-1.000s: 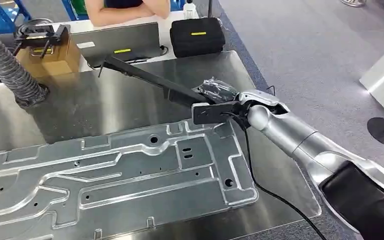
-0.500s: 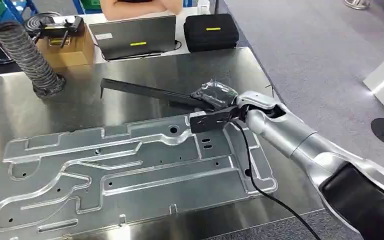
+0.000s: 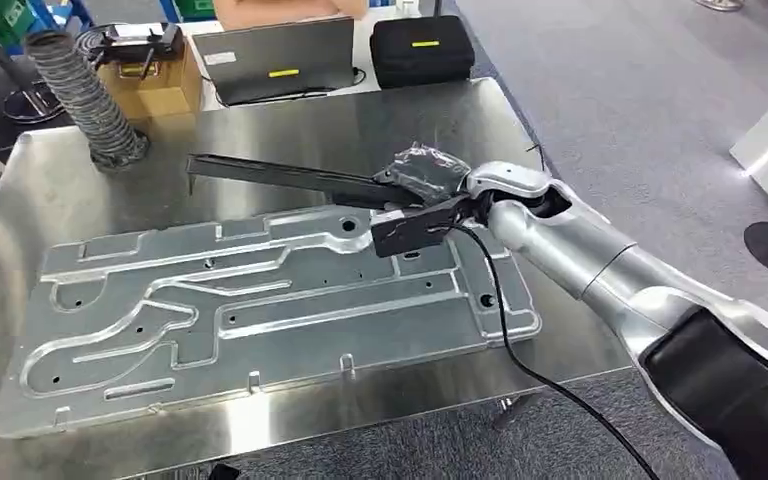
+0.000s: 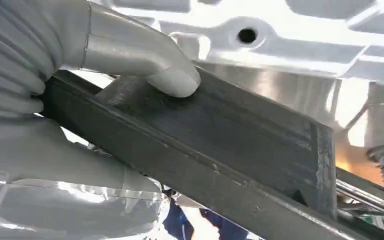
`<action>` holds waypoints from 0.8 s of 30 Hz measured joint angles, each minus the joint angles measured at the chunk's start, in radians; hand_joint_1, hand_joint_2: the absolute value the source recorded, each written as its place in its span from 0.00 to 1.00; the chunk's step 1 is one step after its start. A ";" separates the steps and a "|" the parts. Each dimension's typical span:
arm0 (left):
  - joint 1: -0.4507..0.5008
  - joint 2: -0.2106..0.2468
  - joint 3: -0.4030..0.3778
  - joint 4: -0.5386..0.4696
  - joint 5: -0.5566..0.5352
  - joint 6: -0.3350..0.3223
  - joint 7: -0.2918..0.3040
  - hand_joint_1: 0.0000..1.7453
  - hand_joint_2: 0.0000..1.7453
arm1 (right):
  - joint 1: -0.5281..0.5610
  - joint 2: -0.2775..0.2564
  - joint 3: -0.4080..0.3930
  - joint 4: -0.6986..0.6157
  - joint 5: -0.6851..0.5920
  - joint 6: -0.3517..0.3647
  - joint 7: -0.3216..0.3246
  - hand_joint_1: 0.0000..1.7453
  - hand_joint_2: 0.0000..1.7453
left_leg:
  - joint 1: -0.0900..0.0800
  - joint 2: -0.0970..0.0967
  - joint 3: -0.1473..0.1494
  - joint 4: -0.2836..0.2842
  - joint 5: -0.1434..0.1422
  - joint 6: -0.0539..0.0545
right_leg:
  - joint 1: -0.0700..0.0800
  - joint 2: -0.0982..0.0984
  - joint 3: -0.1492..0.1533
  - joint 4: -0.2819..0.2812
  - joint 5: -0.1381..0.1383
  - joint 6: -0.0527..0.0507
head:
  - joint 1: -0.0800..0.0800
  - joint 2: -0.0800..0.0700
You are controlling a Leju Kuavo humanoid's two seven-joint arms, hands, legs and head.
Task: Take the parts from the cabinet and place them on the table.
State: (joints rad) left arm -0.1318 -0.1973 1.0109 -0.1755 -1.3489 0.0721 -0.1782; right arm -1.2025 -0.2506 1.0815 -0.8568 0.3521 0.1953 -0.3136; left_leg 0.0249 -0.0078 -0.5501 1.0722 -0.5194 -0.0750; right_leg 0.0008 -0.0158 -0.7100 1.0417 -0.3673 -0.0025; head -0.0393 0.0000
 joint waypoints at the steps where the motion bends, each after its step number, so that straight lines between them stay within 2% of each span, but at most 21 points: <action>1: 0.001 0.002 0.000 0.000 0.000 0.003 0.000 0.00 1.00 | -0.003 0.000 0.001 0.000 0.001 0.000 0.002 0.97 1.00 | -0.003 -0.004 -0.013 -0.002 0.005 0.037 | 0.004 0.001 -0.004 0.005 0.005 0.005 | 0.001 0.000; 2: 0.002 0.002 0.000 0.000 0.000 0.003 0.000 0.00 1.00 | -0.005 0.000 0.005 0.000 0.002 -0.001 0.002 0.97 1.00 | -0.001 -0.001 -0.016 -0.006 0.004 0.050 | 0.005 0.002 -0.005 0.006 0.013 0.010 | 0.001 0.000; 3: 0.003 0.002 0.000 0.000 0.000 0.004 0.000 0.00 1.00 | -0.006 0.000 0.008 0.001 0.003 -0.001 0.002 0.97 1.00 | -0.005 -0.001 -0.019 -0.005 0.011 0.062 | 0.003 0.002 -0.005 0.000 0.024 0.016 | 0.001 0.000; 4: 0.004 0.001 0.000 0.000 0.000 0.005 0.002 0.00 1.00 | -0.005 0.000 0.013 0.002 0.004 -0.001 0.003 0.97 1.00 | -0.002 0.001 -0.023 -0.009 0.021 0.075 | 0.002 0.003 -0.008 -0.002 0.031 0.023 | 0.001 0.000; 5: 0.003 0.001 0.000 0.000 0.000 0.007 0.002 0.00 1.00 | -0.006 0.000 0.015 0.003 0.005 -0.001 0.003 0.97 1.00 | 0.001 0.005 -0.029 -0.011 0.032 0.087 | -0.003 0.007 -0.017 0.008 0.011 0.028 | 0.001 0.000; 6: 0.002 0.001 0.001 0.000 0.000 0.010 0.003 0.00 1.00 | -0.008 0.000 0.018 0.004 0.005 -0.002 0.004 0.97 1.00 | 0.001 0.005 -0.039 -0.011 0.042 0.094 | -0.004 0.009 -0.032 0.052 -0.038 0.035 | 0.001 0.000; 8: 0.002 0.001 0.000 0.000 -0.003 0.016 0.010 0.00 1.00 | -0.010 0.000 0.024 0.006 0.009 -0.007 0.004 0.97 1.00 | -0.001 0.005 -0.060 -0.010 0.058 0.098 | -0.008 0.009 -0.082 0.211 -0.138 0.044 | 0.001 0.000; 9: 0.003 0.001 0.001 0.000 -0.003 0.017 0.010 0.00 1.00 | -0.009 0.000 0.029 0.007 0.011 -0.008 0.004 0.97 1.00 | -0.001 0.005 -0.070 -0.010 0.065 0.098 | -0.008 0.009 -0.099 0.280 -0.171 0.046 | 0.001 0.000; 10: 0.004 0.001 0.001 0.000 -0.005 0.015 0.008 0.00 1.00 | -0.008 0.000 0.034 0.008 0.015 -0.010 0.005 0.97 1.00 | -0.001 0.004 -0.079 -0.010 0.073 0.097 | -0.008 0.009 -0.099 0.311 -0.183 0.046 | 0.001 0.000; 11: 0.004 0.001 0.001 0.000 -0.005 0.009 0.004 0.00 1.00 | -0.008 0.000 0.039 0.010 0.018 -0.011 0.006 0.97 1.00 | -0.002 0.004 -0.087 -0.010 0.079 0.096 | -0.008 0.010 -0.075 0.293 -0.176 0.043 | 0.001 0.000; 12: 0.004 0.001 0.001 0.000 -0.003 0.003 0.000 0.00 1.00 | -0.008 0.000 0.041 0.011 0.019 -0.014 0.006 0.97 1.00 | -0.003 0.003 -0.095 -0.010 0.086 0.095 | -0.007 0.010 -0.022 0.227 -0.152 0.037 | 0.001 0.000; 13: 0.004 0.001 0.001 0.000 -0.003 -0.001 -0.003 0.00 1.00 | -0.009 0.001 0.041 0.011 0.022 -0.018 0.006 0.97 1.00 | -0.005 0.003 -0.099 -0.010 0.090 0.094 | -0.004 0.011 0.041 0.137 -0.124 0.028 | 0.001 0.000; 14: 0.004 0.000 0.000 0.000 -0.003 -0.001 -0.006 0.00 1.00 | -0.011 0.001 0.041 0.011 0.024 -0.024 0.006 0.97 1.00 | -0.006 0.003 -0.101 -0.010 0.094 0.092 | 0.001 0.011 0.105 0.044 -0.101 0.016 | 0.001 0.000; 15: 0.004 -0.003 0.000 0.000 -0.003 -0.003 -0.009 0.00 1.00 | -0.014 0.001 0.041 0.011 0.033 -0.031 0.007 0.97 1.00 | -0.005 0.004 -0.104 -0.012 0.101 0.086 | 0.006 0.010 0.127 -0.002 -0.123 0.008 | 0.001 0.000; 16: 0.003 -0.003 0.000 0.000 -0.004 -0.003 -0.011 0.00 1.00 | -0.017 0.003 0.043 0.011 0.057 -0.048 0.007 0.97 1.00 | -0.003 0.005 -0.105 -0.015 0.106 0.078 | 0.012 0.010 0.121 -0.005 -0.105 0.004 | 0.002 0.000; 18: 0.000 -0.004 -0.001 0.000 -0.004 -0.007 -0.011 0.00 1.00 | -0.022 0.003 0.052 0.014 0.096 -0.076 0.010 0.97 1.00 | -0.001 0.006 -0.106 -0.020 0.114 0.067 | 0.016 0.011 0.119 -0.004 -0.102 -0.002 | 0.002 0.000; 19: 0.001 -0.005 -0.001 0.000 -0.004 -0.008 -0.012 0.00 1.00 | -0.024 0.003 0.058 0.016 0.118 -0.086 0.013 0.97 1.00 | -0.002 0.006 -0.104 -0.030 0.121 0.060 | 0.016 0.010 0.119 -0.014 -0.093 -0.009 | 0.002 0.000; 20: 0.001 -0.005 -0.001 0.000 -0.003 -0.008 -0.013 0.00 1.00 | -0.023 0.005 0.063 0.016 0.140 -0.102 0.018 0.97 1.00 | -0.005 0.007 -0.109 -0.024 0.116 0.056 | -0.002 0.006 0.127 -0.041 -0.073 -0.011 | 0.001 0.000; 21: 0.001 -0.004 -0.001 0.000 -0.003 -0.009 -0.014 0.00 1.00 | -0.026 0.008 0.069 0.017 0.158 -0.116 0.022 0.97 1.00 | -0.008 0.005 -0.118 -0.006 0.092 0.052 | 0.003 0.005 0.129 -0.054 -0.064 -0.014 | 0.001 0.000; 22: 0.001 -0.004 -0.001 0.000 -0.003 -0.009 -0.014 0.00 1.00 | -0.031 0.008 0.075 0.019 0.174 -0.129 0.027 0.97 1.00 | -0.007 0.005 -0.141 0.057 0.043 0.051 | 0.003 0.003 0.124 -0.054 -0.057 -0.020 | 0.001 0.000; 24: 0.001 -0.001 -0.001 0.000 -0.002 -0.009 -0.016 0.00 1.00 | -0.029 0.008 0.084 0.034 0.208 -0.153 0.033 0.97 1.00 | -0.006 0.005 -0.191 0.204 -0.030 0.049 | 0.005 0.003 0.112 -0.051 -0.052 -0.021 | 0.001 0.000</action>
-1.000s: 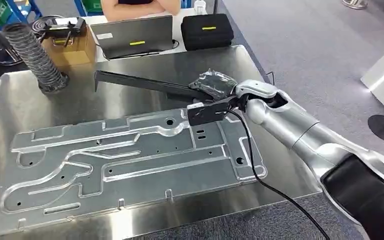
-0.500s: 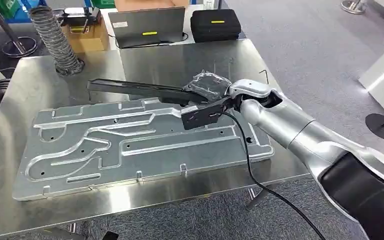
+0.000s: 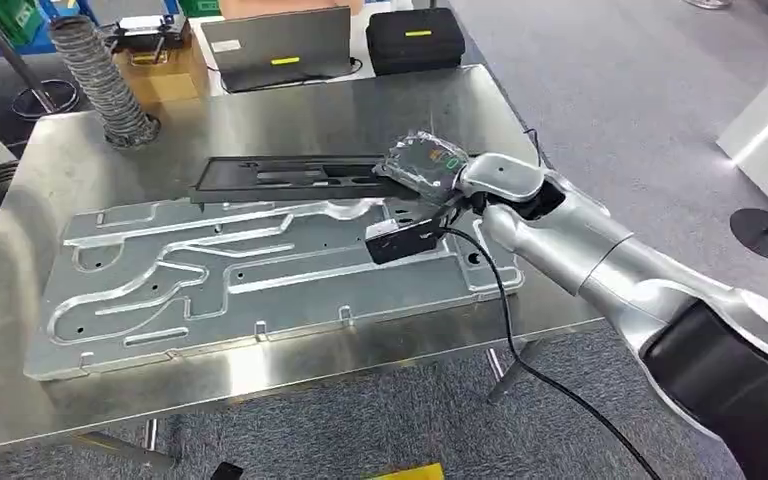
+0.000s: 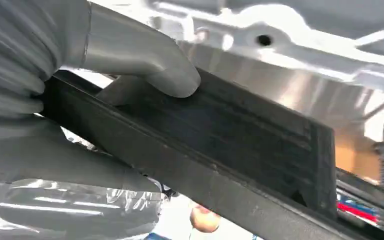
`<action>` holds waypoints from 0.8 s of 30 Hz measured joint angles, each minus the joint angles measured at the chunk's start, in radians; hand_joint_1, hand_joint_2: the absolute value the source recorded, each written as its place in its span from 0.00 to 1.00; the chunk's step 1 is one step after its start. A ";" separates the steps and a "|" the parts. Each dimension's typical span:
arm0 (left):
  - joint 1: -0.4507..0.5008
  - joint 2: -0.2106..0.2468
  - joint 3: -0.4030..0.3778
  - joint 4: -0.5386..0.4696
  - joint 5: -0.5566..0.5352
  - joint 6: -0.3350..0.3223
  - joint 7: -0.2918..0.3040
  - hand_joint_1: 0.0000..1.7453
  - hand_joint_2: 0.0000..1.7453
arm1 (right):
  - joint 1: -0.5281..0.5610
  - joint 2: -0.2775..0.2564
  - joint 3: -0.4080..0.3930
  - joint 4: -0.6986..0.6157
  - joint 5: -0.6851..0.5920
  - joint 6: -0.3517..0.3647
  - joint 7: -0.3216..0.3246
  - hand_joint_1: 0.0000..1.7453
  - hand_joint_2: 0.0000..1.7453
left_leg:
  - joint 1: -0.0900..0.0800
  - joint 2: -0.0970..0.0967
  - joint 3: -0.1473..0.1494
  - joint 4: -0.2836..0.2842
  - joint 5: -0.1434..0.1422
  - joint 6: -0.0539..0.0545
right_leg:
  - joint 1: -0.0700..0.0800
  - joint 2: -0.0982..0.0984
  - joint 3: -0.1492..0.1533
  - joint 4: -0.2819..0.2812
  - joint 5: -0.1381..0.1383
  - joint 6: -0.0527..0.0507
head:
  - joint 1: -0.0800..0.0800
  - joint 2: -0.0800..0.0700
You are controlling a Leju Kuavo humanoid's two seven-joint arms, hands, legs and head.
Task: Take the parts from the cabinet and place them on the table.
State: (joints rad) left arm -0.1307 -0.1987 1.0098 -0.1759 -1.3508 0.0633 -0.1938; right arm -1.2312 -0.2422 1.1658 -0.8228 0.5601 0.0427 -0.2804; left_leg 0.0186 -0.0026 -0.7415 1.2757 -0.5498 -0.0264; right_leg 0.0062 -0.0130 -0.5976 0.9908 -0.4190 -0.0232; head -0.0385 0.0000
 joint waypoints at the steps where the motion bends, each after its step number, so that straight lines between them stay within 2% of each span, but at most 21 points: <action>1: 0.000 0.000 0.000 0.000 0.001 0.001 -0.001 0.00 1.00 | 0.003 0.000 0.006 0.012 0.013 -0.010 0.000 0.97 1.00 | 0.000 0.000 -0.012 0.045 -0.013 -0.002 | 0.000 0.000 -0.006 0.004 0.002 0.001 | 0.000 0.000; 2: 0.000 0.001 0.000 0.000 0.002 0.001 -0.001 0.00 1.00 | 0.009 0.000 0.013 0.025 0.027 -0.021 0.000 0.97 1.00 | 0.000 0.000 -0.003 0.044 -0.006 -0.003 | 0.000 0.000 -0.011 0.008 0.004 0.002 | 0.000 0.000; 3: 0.000 0.003 0.000 0.000 0.002 0.001 -0.001 0.00 1.00 | 0.015 0.000 0.015 0.037 0.038 -0.033 0.000 0.97 1.00 | 0.000 0.000 0.025 0.003 0.018 -0.003 | 0.000 0.001 -0.016 0.012 0.005 0.003 | 0.000 0.000; 5: -0.002 0.005 0.000 0.000 0.002 0.001 -0.001 0.00 1.00 | 0.022 0.000 0.014 0.067 0.059 -0.056 -0.004 0.97 1.00 | 0.001 0.001 0.128 -0.170 0.090 0.000 | -0.001 0.001 -0.026 0.029 0.004 0.007 | 0.000 0.000; 6: -0.003 0.006 -0.001 0.000 0.002 0.001 -0.001 0.00 1.00 | 0.021 0.002 0.011 0.081 0.067 -0.064 -0.004 0.97 1.00 | 0.001 0.000 0.150 -0.216 0.075 0.006 | -0.001 0.001 -0.035 0.037 0.003 0.011 | 0.000 0.000; 7: -0.004 0.006 -0.002 0.000 0.002 0.001 -0.001 0.00 1.00 | 0.022 0.001 0.008 0.095 0.072 -0.074 -0.004 0.97 1.00 | -0.004 -0.001 0.150 -0.227 0.080 0.015 | 0.006 0.002 -0.046 0.050 0.002 0.016 | 0.000 0.000; 10: -0.001 0.007 -0.002 0.000 0.002 0.001 0.000 0.00 1.00 | 0.030 0.002 0.005 0.127 0.083 -0.082 -0.004 0.97 1.00 | -0.008 -0.002 0.141 -0.224 0.090 0.033 | 0.003 0.001 -0.052 0.045 0.015 0.034 | 0.000 0.000; 11: -0.001 0.006 -0.002 0.000 0.003 0.001 -0.001 0.00 1.00 | 0.032 0.002 0.002 0.137 0.087 -0.082 -0.004 0.97 1.00 | 0.000 0.000 0.141 -0.232 0.099 0.042 | 0.002 0.003 -0.056 0.049 0.010 0.039 | 0.000 0.000; 12: -0.002 0.007 -0.002 0.000 0.005 0.001 -0.001 0.00 1.00 | 0.033 0.002 -0.001 0.145 0.088 -0.083 -0.004 0.97 1.00 | 0.000 0.000 0.140 -0.234 0.103 0.045 | -0.002 0.006 -0.062 0.066 -0.011 0.047 | 0.000 0.000; 13: -0.004 0.007 -0.002 0.000 0.005 0.001 -0.001 0.00 1.00 | 0.033 0.002 -0.004 0.155 0.095 -0.086 -0.003 0.97 1.00 | 0.001 0.001 0.136 -0.234 0.106 0.050 | -0.005 0.007 -0.083 0.120 -0.051 0.053 | 0.000 0.000; 15: -0.005 0.007 -0.002 0.000 0.006 0.001 -0.001 0.00 1.00 | 0.037 0.005 -0.005 0.173 0.111 -0.093 -0.001 0.97 1.00 | 0.001 0.001 0.129 -0.234 0.111 0.052 | -0.013 0.008 -0.143 0.273 -0.127 0.064 | 0.000 0.000; 16: -0.005 0.008 -0.002 0.000 0.007 0.002 -0.001 0.00 1.00 | 0.044 0.006 -0.005 0.182 0.119 -0.095 0.000 0.97 1.00 | 0.001 0.001 0.126 -0.233 0.113 0.051 | -0.016 0.008 -0.166 0.334 -0.146 0.067 | 0.000 0.000; 17: -0.004 0.008 -0.002 0.000 0.008 0.002 -0.001 0.00 1.00 | 0.050 0.008 -0.006 0.193 0.127 -0.096 0.003 0.97 1.00 | 0.001 0.000 0.124 -0.233 0.115 0.050 | -0.020 0.008 -0.167 0.345 -0.140 0.069 | 0.000 0.000; 18: -0.003 0.008 -0.002 0.000 0.009 0.002 -0.001 0.00 1.00 | 0.053 0.009 -0.007 0.206 0.133 -0.096 0.003 0.97 1.00 | 0.002 -0.001 0.123 -0.233 0.116 0.048 | -0.023 0.008 -0.144 0.306 -0.113 0.069 | 0.000 0.000; 20: -0.003 0.008 -0.002 0.000 0.010 0.002 -0.001 0.00 1.00 | 0.053 0.013 -0.012 0.223 0.135 -0.096 0.004 0.97 1.00 | 0.002 -0.002 0.124 -0.233 0.118 0.045 | -0.024 0.007 -0.051 0.140 -0.037 0.064 | 0.000 0.000; 21: -0.004 0.008 -0.002 0.000 0.010 0.002 -0.002 0.00 1.00 | 0.051 0.015 -0.019 0.231 0.135 -0.098 0.004 0.97 1.00 | 0.002 -0.001 0.123 -0.233 0.119 0.041 | -0.022 0.007 -0.013 0.055 -0.022 0.059 | 0.000 0.000; 22: -0.005 0.008 -0.002 0.000 0.013 0.003 -0.003 0.00 1.00 | 0.049 0.020 -0.024 0.241 0.137 -0.102 0.005 0.97 1.00 | -0.002 -0.001 0.117 -0.234 0.124 0.032 | -0.013 0.008 -0.006 0.044 -0.030 0.053 | 0.000 0.000; 24: -0.003 0.009 -0.001 0.000 0.018 0.002 -0.003 0.00 1.00 | 0.050 0.024 -0.028 0.261 0.140 -0.104 0.005 0.97 1.00 | 0.002 0.000 0.115 -0.239 0.129 0.020 | -0.008 0.010 -0.013 0.041 -0.025 0.043 | 0.000 0.000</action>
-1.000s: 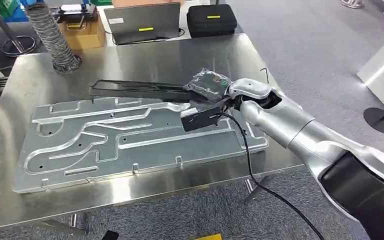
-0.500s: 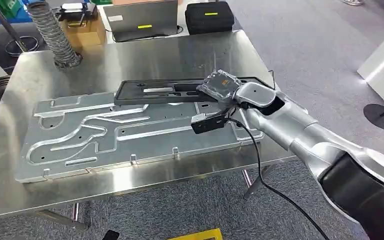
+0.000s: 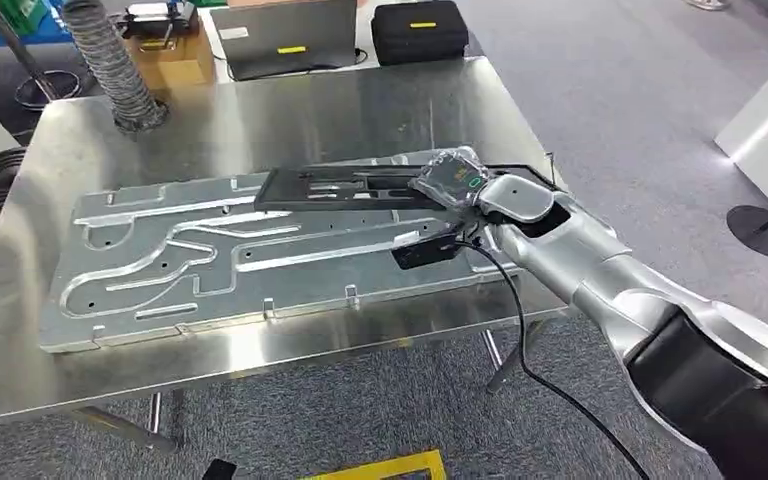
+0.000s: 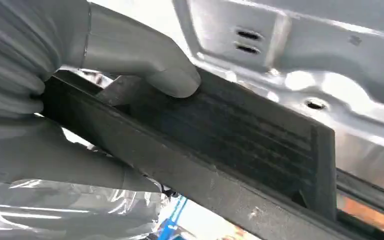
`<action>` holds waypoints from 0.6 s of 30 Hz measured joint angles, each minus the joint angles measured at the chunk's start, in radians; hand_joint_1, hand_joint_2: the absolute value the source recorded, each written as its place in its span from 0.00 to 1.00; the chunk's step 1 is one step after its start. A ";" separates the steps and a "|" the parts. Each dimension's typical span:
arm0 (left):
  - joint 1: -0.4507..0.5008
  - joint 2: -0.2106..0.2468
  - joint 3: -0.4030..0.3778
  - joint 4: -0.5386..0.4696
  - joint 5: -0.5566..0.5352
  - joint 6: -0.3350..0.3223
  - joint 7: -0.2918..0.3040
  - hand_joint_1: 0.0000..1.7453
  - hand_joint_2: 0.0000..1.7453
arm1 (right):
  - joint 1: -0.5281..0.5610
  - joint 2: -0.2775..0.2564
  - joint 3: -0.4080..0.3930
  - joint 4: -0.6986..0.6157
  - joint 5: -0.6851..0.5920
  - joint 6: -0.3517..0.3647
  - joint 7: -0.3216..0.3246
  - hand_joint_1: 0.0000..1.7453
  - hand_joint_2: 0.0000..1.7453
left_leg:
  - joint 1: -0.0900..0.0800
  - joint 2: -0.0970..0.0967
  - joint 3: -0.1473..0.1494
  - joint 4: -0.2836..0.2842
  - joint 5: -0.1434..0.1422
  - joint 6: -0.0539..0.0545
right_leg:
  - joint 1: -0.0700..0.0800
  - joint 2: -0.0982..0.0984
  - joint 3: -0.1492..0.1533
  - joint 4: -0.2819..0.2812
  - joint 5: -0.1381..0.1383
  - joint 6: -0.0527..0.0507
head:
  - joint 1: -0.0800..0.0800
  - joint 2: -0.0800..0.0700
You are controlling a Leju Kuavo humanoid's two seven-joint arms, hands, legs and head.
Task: Take the parts from the cabinet and place them on the table.
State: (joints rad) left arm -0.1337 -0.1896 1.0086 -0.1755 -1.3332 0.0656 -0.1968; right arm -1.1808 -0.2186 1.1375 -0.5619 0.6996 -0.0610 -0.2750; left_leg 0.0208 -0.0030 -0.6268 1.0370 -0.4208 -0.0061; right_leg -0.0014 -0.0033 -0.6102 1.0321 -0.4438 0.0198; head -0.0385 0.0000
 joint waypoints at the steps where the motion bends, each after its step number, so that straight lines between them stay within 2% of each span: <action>1: 0.001 0.000 0.000 0.000 0.002 0.000 0.000 0.00 1.00 | 0.002 0.003 -0.002 0.008 0.000 0.000 0.000 0.97 1.00 | 0.001 0.000 0.001 -0.004 0.004 -0.007 | 0.002 0.000 -0.001 -0.001 0.002 -0.006 | 0.000 0.000; 2: 0.002 0.000 0.000 0.000 0.002 0.000 -0.001 0.00 1.00 | 0.002 0.004 -0.005 0.016 0.000 -0.001 0.000 0.97 1.00 | -0.003 -0.001 0.001 -0.008 0.006 -0.015 | -0.002 -0.001 0.001 -0.014 0.010 -0.016 | 0.000 0.000; 3: 0.003 0.002 0.000 0.000 0.002 0.000 -0.001 0.00 1.00 | 0.001 0.008 -0.007 0.019 0.000 -0.002 0.000 0.97 1.00 | 0.000 0.000 -0.007 0.008 -0.011 -0.018 | -0.006 -0.004 0.005 -0.023 0.018 -0.024 | 0.000 0.000; 4: 0.004 0.002 0.000 0.000 0.002 0.001 -0.002 0.00 1.00 | -0.001 0.011 -0.008 0.026 0.001 -0.003 0.000 0.97 1.00 | -0.001 0.000 -0.023 0.051 -0.047 -0.018 | -0.006 -0.004 0.003 -0.026 0.022 -0.033 | 0.000 0.000; 6: 0.007 0.005 0.000 0.000 0.002 0.001 -0.005 0.00 1.00 | 0.003 0.018 -0.010 0.037 0.002 -0.008 -0.003 0.97 1.00 | -0.001 0.000 -0.086 0.210 -0.127 -0.017 | 0.000 -0.003 -0.001 -0.026 0.024 -0.039 | 0.000 0.000; 7: 0.008 0.005 0.001 0.000 0.002 0.001 -0.007 0.00 1.00 | 0.007 0.021 -0.010 0.042 0.003 -0.011 -0.008 0.97 1.00 | -0.001 0.000 -0.113 0.277 -0.151 -0.018 | 0.003 -0.002 -0.003 -0.025 0.025 -0.040 | 0.000 0.000; 8: 0.009 0.006 0.001 0.000 0.002 0.001 -0.008 0.00 1.00 | 0.012 0.022 -0.010 0.048 0.003 -0.012 -0.011 0.97 1.00 | -0.001 0.000 -0.123 0.306 -0.153 -0.017 | 0.006 -0.001 -0.004 -0.024 0.026 -0.041 | 0.000 0.000; 9: 0.010 0.006 0.001 0.000 0.002 0.001 -0.009 0.00 1.00 | 0.017 0.024 -0.010 0.051 0.003 -0.012 -0.013 0.97 1.00 | -0.001 0.000 -0.109 0.281 -0.130 -0.015 | 0.008 0.000 -0.004 -0.022 0.026 -0.041 | 0.000 0.000; 10: 0.009 0.006 0.001 0.000 0.002 0.001 -0.010 0.00 1.00 | 0.019 0.026 -0.011 0.055 0.003 -0.012 -0.014 0.97 1.00 | -0.001 0.000 -0.072 0.214 -0.091 -0.012 | 0.009 0.000 -0.005 -0.019 0.026 -0.041 | 0.000 0.000; 11: 0.009 0.007 0.001 0.000 0.003 0.002 -0.011 0.00 1.00 | 0.018 0.027 -0.012 0.058 0.003 -0.012 -0.015 0.97 1.00 | -0.002 0.000 -0.023 0.120 -0.048 -0.007 | 0.010 0.001 -0.005 -0.014 0.024 -0.040 | 0.000 0.000; 12: 0.009 0.009 0.001 0.000 0.005 0.002 -0.012 0.00 1.00 | 0.017 0.029 -0.014 0.059 0.005 -0.013 -0.015 0.97 1.00 | -0.003 0.000 0.019 0.038 -0.019 0.000 | 0.011 0.001 -0.006 -0.009 0.022 -0.038 | 0.000 0.000; 13: 0.008 0.010 0.001 0.000 0.005 0.003 -0.013 0.00 1.00 | 0.016 0.032 -0.016 0.062 0.008 -0.013 -0.015 0.97 1.00 | -0.008 0.000 0.035 0.012 -0.037 0.003 | 0.019 0.002 -0.014 -0.004 0.021 -0.033 | 0.000 0.000; 16: 0.009 0.010 0.001 0.000 0.009 0.005 -0.016 0.00 1.00 | 0.016 0.038 -0.019 0.069 0.013 -0.013 -0.016 0.97 1.00 | -0.011 -0.001 0.025 0.005 -0.029 0.012 | 0.011 0.002 -0.024 -0.004 0.031 -0.019 | 0.000 0.000; 17: 0.009 0.010 0.002 0.000 0.009 0.006 -0.016 0.00 1.00 | 0.016 0.040 -0.019 0.070 0.014 -0.013 -0.019 0.97 1.00 | -0.006 -0.001 0.026 -0.003 -0.022 0.019 | 0.017 0.002 -0.024 -0.005 0.033 -0.013 | 0.000 0.000; 18: 0.008 0.011 0.002 0.000 0.009 0.006 -0.017 0.00 1.00 | 0.015 0.040 -0.021 0.072 0.015 -0.013 -0.019 0.97 1.00 | -0.001 0.001 0.028 -0.010 -0.015 0.023 | 0.010 0.004 -0.026 0.002 0.022 -0.007 | 0.000 0.000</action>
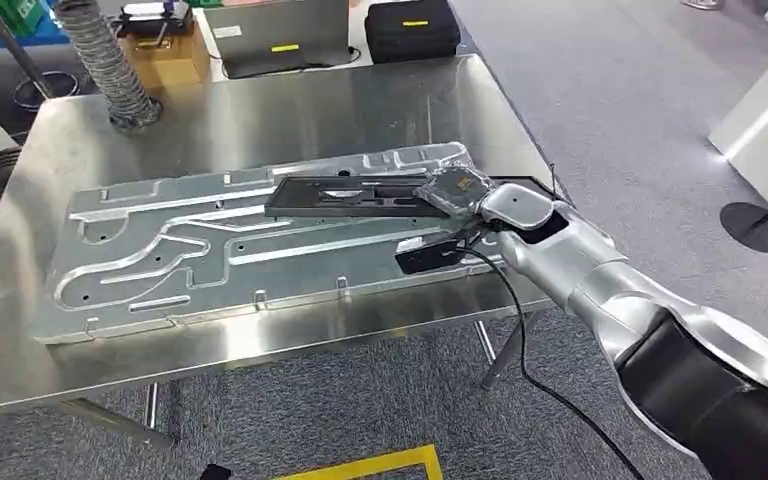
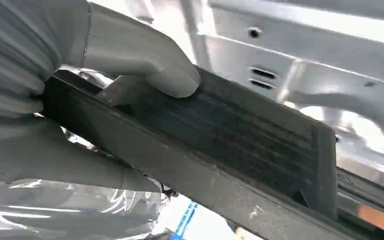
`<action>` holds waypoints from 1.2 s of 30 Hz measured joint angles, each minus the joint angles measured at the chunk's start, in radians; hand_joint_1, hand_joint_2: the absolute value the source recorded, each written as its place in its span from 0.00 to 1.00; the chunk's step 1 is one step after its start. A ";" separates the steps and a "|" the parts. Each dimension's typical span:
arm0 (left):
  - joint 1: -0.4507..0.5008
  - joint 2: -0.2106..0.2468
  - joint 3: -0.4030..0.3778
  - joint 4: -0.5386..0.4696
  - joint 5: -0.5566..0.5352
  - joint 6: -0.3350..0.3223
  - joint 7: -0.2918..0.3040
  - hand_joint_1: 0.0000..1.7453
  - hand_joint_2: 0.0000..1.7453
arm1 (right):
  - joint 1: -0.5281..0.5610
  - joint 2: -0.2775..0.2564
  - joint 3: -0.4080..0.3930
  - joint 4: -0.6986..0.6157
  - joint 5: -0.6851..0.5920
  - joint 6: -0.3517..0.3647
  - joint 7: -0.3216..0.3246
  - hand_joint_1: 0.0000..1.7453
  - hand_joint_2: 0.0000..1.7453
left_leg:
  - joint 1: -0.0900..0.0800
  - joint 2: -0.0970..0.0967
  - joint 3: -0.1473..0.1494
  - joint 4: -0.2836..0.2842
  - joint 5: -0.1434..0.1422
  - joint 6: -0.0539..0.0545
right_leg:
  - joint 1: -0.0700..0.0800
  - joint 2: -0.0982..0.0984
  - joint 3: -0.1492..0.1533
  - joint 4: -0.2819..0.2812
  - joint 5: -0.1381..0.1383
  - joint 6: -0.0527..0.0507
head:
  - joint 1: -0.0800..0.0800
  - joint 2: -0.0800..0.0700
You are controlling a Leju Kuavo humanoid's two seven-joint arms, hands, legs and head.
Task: Take the parts from the cabinet and place them on the table.
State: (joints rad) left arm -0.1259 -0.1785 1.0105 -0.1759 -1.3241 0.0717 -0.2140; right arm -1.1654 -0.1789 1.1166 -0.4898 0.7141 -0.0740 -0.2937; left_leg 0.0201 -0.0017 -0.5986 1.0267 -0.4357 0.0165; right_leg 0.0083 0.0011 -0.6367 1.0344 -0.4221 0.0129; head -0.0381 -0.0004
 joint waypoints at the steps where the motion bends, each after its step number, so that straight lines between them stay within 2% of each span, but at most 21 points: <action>1: -0.002 0.000 0.000 0.000 0.001 0.000 -0.002 0.00 1.00 | -0.003 0.000 -0.001 0.002 0.000 0.000 0.000 0.97 1.00 | 0.000 0.000 -0.002 -0.001 0.003 0.004 | -0.003 0.000 -0.012 0.030 -0.027 0.009 | 0.000 0.000; 4: -0.001 0.000 0.000 0.000 0.002 0.000 -0.005 0.00 1.00 | 0.000 0.005 -0.002 0.006 0.000 0.002 -0.002 0.97 1.00 | 0.000 0.001 -0.007 -0.001 0.006 0.006 | -0.018 -0.001 -0.109 0.260 -0.136 0.031 | 0.000 0.000; 5: 0.000 0.000 0.000 0.000 0.003 0.000 -0.006 0.00 1.00 | 0.002 0.006 -0.002 0.008 0.000 0.002 -0.002 0.97 1.00 | 0.001 0.001 -0.008 -0.001 0.007 0.005 | -0.023 -0.001 -0.125 0.300 -0.142 0.035 | 0.000 0.000; 7: 0.001 0.000 0.001 0.000 0.005 0.000 -0.008 0.00 1.00 | 0.002 0.009 -0.002 0.012 0.003 0.003 -0.002 0.97 1.00 | 0.003 -0.001 -0.008 0.000 0.007 0.004 | -0.032 -0.001 -0.089 0.234 -0.091 0.040 | 0.000 0.000; 9: 0.001 0.000 0.001 0.000 0.008 0.000 -0.011 0.00 1.00 | -0.005 0.014 -0.003 0.014 0.003 0.006 -0.002 0.97 1.00 | 0.006 -0.002 -0.006 0.001 0.007 -0.005 | -0.034 -0.002 0.007 0.046 -0.005 0.039 | 0.000 0.000; 10: 0.001 0.000 0.001 0.000 0.010 0.000 -0.011 0.00 1.00 | -0.009 0.016 -0.006 0.016 0.003 0.008 -0.002 0.97 1.00 | 0.004 -0.001 -0.009 0.000 0.008 -0.012 | -0.031 -0.002 0.031 0.000 -0.015 0.033 | 0.000 0.000; 13: 0.003 0.000 0.001 0.000 0.011 0.002 -0.011 0.00 1.00 | -0.014 0.026 -0.008 0.018 0.003 0.018 -0.007 0.97 1.00 | 0.003 -0.001 -0.016 -0.004 0.014 -0.031 | -0.019 -0.001 0.022 -0.009 -0.015 0.011 | 0.000 0.000; 14: 0.004 0.000 0.001 0.000 0.010 0.004 -0.010 0.00 1.00 | -0.015 0.027 -0.008 0.019 0.003 0.019 -0.010 0.00 0.00 | 0.003 -0.001 -0.015 -0.007 0.016 -0.038 | -0.018 -0.001 0.021 -0.012 -0.012 0.004 | 0.000 0.000; 15: 0.004 0.000 0.001 0.000 0.005 0.008 -0.010 0.00 1.00 | -0.016 0.029 -0.011 0.019 0.003 0.019 -0.011 0.00 0.00 | 0.005 -0.001 -0.020 -0.001 0.008 -0.044 | -0.028 -0.002 0.027 -0.024 -0.004 -0.009 | 0.000 0.000; 16: 0.005 0.001 0.001 0.000 0.002 0.013 -0.010 0.00 1.00 | -0.020 0.031 -0.014 0.019 0.003 0.019 -0.012 0.00 0.00 | 0.005 0.000 -0.028 0.025 -0.014 -0.046 | -0.024 -0.004 0.028 -0.028 -0.001 -0.015 | 0.000 0.000; 19: 0.006 0.002 0.001 0.000 0.000 0.028 -0.007 0.00 1.00 | -0.023 0.040 -0.016 0.021 0.003 0.021 -0.015 0.00 0.00 | 0.004 -0.001 -0.121 0.248 -0.127 -0.049 | -0.017 -0.004 0.027 -0.028 -0.001 -0.029 | 0.000 0.000; 20: 0.007 0.002 0.002 0.000 0.005 0.030 -0.007 0.00 0.00 | -0.020 0.041 -0.016 0.023 0.002 0.021 -0.016 0.00 0.00 | 0.004 -0.001 -0.147 0.307 -0.143 -0.050 | -0.014 -0.003 0.027 -0.027 -0.001 -0.029 | 0.000 0.000; 21: 0.008 0.002 0.002 0.000 0.010 0.031 -0.007 0.00 0.00 | -0.017 0.042 -0.016 0.024 0.002 0.021 -0.019 0.00 0.00 | 0.004 -0.001 -0.149 0.312 -0.130 -0.049 | -0.012 -0.002 0.027 -0.026 -0.001 -0.029 | 0.000 0.000; 22: 0.009 0.002 0.002 0.000 0.014 0.031 -0.006 0.00 0.00 | -0.018 0.042 -0.016 0.024 0.002 0.021 -0.019 0.00 0.00 | 0.004 -0.001 -0.130 0.269 -0.100 -0.047 | -0.011 -0.002 0.027 -0.024 -0.001 -0.029 | 0.000 0.000; 24: 0.010 0.003 0.002 0.000 0.014 0.031 -0.004 0.00 0.00 | -0.021 0.045 -0.017 0.024 0.002 0.021 -0.019 0.00 0.00 | 0.004 0.000 -0.045 0.102 -0.015 -0.041 | -0.011 0.000 0.027 -0.016 -0.006 -0.025 | 0.000 0.000; 25: 0.011 0.003 0.002 0.000 0.014 0.030 -0.004 0.00 0.00 | -0.023 0.048 -0.019 0.024 0.002 0.021 -0.019 0.00 0.00 | 0.003 0.000 -0.013 0.028 -0.002 -0.036 | -0.011 0.000 0.025 -0.011 -0.009 -0.021 | 0.000 0.000; 26: 0.010 0.003 0.002 0.000 0.014 0.030 -0.003 0.00 0.00 | -0.024 0.048 -0.019 0.025 -0.001 0.021 -0.019 0.00 0.00 | -0.002 -0.001 0.001 0.009 -0.013 -0.033 | -0.003 0.002 0.018 -0.003 -0.011 -0.016 | 0.000 0.000; 30: 0.016 0.005 0.003 0.000 0.016 0.029 -0.002 0.00 0.00 | -0.025 0.049 -0.023 0.025 -0.001 0.020 -0.019 0.00 0.00 | 0.000 -0.003 -0.005 0.004 -0.002 -0.009 | -0.005 0.002 0.018 -0.011 -0.003 0.005 | 0.000 0.000; 32: 0.014 0.005 0.004 0.000 0.018 0.029 -0.005 0.00 0.00 | -0.026 0.049 -0.027 0.027 -0.001 0.020 -0.019 0.00 0.00 | 0.004 -0.002 -0.004 -0.003 0.006 0.000 | -0.010 0.001 -0.010 0.057 -0.054 0.014 | 0.000 0.000; 35: 0.016 0.005 0.004 0.000 0.020 0.029 -0.009 0.00 0.00 | -0.019 0.050 -0.029 0.029 -0.001 0.020 -0.021 0.00 0.00 | 0.004 -0.002 -0.007 -0.003 0.007 0.002 | -0.017 0.001 -0.110 0.284 -0.155 0.028 | 0.000 0.000; 36: 0.016 0.005 0.004 0.000 0.020 0.029 -0.009 0.00 0.00 | -0.017 0.050 -0.029 0.031 -0.001 0.020 -0.021 0.00 0.00 | 0.004 -0.002 -0.007 -0.002 0.007 0.002 | -0.020 0.001 -0.119 0.303 -0.152 0.029 | 0.000 0.000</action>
State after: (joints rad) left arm -0.1094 -0.1732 1.0147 -0.1758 -1.3039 0.1007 -0.2232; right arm -1.1823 -0.1289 1.0876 -0.4589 0.7130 -0.0542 -0.3147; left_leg 0.0242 -0.0037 -0.6056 1.0243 -0.4286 0.0186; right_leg -0.0117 0.0019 -0.7556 1.3376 -0.5739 0.0421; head -0.0381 0.0000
